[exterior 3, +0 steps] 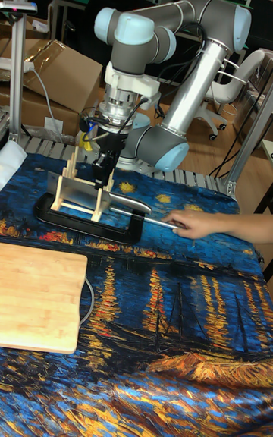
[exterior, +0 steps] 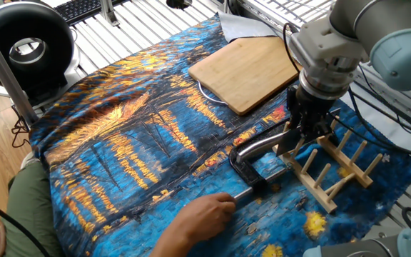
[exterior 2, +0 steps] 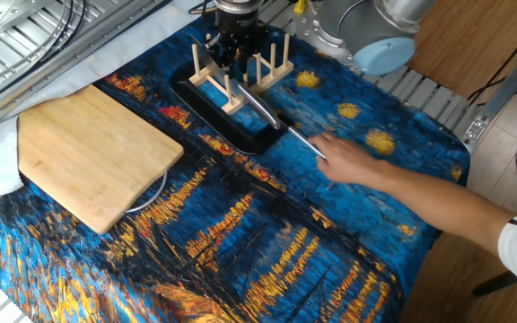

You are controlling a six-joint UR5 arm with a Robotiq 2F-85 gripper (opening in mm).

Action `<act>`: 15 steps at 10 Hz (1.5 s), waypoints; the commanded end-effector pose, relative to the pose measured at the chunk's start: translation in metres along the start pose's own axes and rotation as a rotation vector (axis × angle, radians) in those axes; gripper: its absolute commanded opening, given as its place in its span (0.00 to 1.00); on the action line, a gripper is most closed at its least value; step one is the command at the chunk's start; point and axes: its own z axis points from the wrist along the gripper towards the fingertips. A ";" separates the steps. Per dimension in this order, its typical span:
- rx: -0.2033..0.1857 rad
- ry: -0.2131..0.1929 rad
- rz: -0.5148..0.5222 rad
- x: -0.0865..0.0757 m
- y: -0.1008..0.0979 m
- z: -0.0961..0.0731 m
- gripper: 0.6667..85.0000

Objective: Put the knife on the knife rack

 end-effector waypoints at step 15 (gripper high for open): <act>-0.028 0.045 0.956 0.009 -0.028 -0.133 0.17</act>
